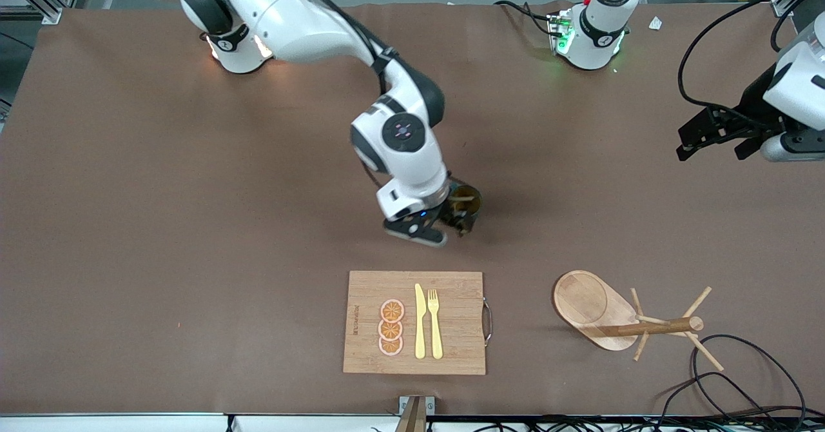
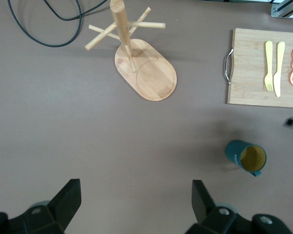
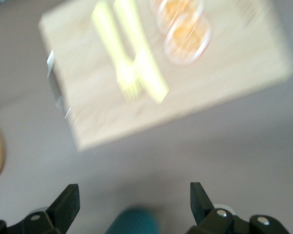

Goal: Pass cup and hang on rack
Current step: 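Carry the teal mug with the right gripper to the table middle, then release the mug and withdraw the right gripper while the left gripper approaches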

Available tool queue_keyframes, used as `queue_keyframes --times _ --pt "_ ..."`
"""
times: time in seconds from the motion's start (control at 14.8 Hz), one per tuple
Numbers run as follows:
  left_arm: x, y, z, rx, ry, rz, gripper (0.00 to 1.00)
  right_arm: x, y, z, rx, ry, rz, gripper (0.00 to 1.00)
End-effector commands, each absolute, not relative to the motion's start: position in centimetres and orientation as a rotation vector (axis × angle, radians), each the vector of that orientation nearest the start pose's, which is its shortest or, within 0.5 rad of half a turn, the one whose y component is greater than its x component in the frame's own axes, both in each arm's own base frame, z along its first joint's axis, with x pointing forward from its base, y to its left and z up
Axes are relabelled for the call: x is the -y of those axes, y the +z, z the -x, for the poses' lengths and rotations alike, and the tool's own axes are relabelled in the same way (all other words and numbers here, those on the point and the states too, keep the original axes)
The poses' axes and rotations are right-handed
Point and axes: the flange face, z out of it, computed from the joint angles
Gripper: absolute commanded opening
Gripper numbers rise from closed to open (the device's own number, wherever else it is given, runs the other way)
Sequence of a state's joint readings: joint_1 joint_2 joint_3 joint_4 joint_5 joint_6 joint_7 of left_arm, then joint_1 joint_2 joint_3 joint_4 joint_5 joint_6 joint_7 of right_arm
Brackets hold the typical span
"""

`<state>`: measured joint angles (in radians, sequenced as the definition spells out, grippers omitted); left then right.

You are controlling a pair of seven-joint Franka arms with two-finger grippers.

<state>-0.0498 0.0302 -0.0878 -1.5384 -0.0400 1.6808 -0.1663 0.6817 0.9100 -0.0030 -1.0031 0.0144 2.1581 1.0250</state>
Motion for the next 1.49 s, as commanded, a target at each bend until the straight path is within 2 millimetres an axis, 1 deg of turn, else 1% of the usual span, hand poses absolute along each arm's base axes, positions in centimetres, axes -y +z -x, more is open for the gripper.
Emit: queue_keyframes --times 0.0,0.07,0.14,0.2,0.34,0.41,0.47,0.54,0.61,0.68,0.75,0.81,0.88,0.95,1.02,1.15,1.22,1.35,1.42 --pt "11.0 63.3 -57.4 0.092 -0.193 3.213 1.00 -40.0 34.5 -68.2 -0.430 -0.199 2.969 1.00" --pt "11.7 62.5 -57.7 0.124 -0.172 3.209 1.00 -35.8 35.1 -70.5 -0.436 -0.208 2.963 1.00" --pt "12.8 62.0 -57.7 0.127 -0.161 3.210 1.00 -32.8 35.9 -71.8 -0.435 -0.225 2.966 1.00" --pt "14.2 61.9 -57.5 0.117 -0.167 3.209 1.00 -28.7 36.1 -73.3 -0.435 -0.212 2.985 1.00" --pt "17.6 61.0 -57.1 0.139 -0.157 3.188 1.00 -21.0 36.2 -75.0 -0.353 -0.131 3.049 1.00" --pt "19.9 60.7 -56.5 0.158 -0.174 3.141 1.00 -17.0 36.2 -75.7 -0.329 -0.101 3.065 1.00" --pt "22.7 59.6 -55.8 0.179 -0.181 3.090 1.00 -13.5 36.8 -76.1 -0.301 -0.082 3.075 1.00" --pt "25.1 58.6 -55.2 0.216 -0.194 3.045 1.00 -10.8 37.5 -76.1 -0.270 -0.060 3.084 1.00" --pt "27.5 57.6 -54.4 0.267 -0.193 3.024 1.00 -8.6 38.2 -75.8 -0.260 -0.032 3.091 1.00" --pt "30.4 56.0 -53.6 0.316 -0.172 3.016 1.00 -6.3 38.9 -75.2 -0.270 -0.010 3.094 1.00" --pt "33.1 54.6 -52.6 0.367 -0.158 3.003 1.00 -4.3 39.7 -74.1 -0.265 0.013 3.088 1.00" --pt "35.5 53.1 -51.7 0.408 -0.145 2.989 1.00 -2.7 40.8 -72.6 -0.253 0.033 3.062 1.00" --pt "37.5 51.7 -50.8 0.435 -0.153 2.965 1.00 -1.4 41.9 -71.1 -0.251 0.047 3.040 1.00" --pt "39.4 49.9 -49.7 0.439 -0.172 2.929 1.00 -0.5 43.4 -69.5 -0.232 0.044 3.041 1.00" --pt "41.2 48.4 -48.3 0.437 -0.197 2.905 1.00 0.2 45.4 -68.0 -0.200 0.027 3.045 1.00" --pt "43.2 45.9 -46.4 0.472 -0.213 2.892 1.00 1.8 49.9 -65.0 -0.145 -0.037 3.052 1.00" --pt "44.3 44.8 -45.3 0.483 -0.218 2.896 1.00 2.2 52.4 -63.5 -0.129 -0.055 3.053 1.00" --pt "46.9 41.7 -42.6 0.534 -0.218 2.879 1.00 2.7 57.4 -60.9 -0.135 -0.072 3.061 1.00" --pt "48.4 39.9 -40.8 0.538 -0.220 2.870 1.00 2.9 59.5 -59.4 -0.147 -0.086 3.061 1.00"
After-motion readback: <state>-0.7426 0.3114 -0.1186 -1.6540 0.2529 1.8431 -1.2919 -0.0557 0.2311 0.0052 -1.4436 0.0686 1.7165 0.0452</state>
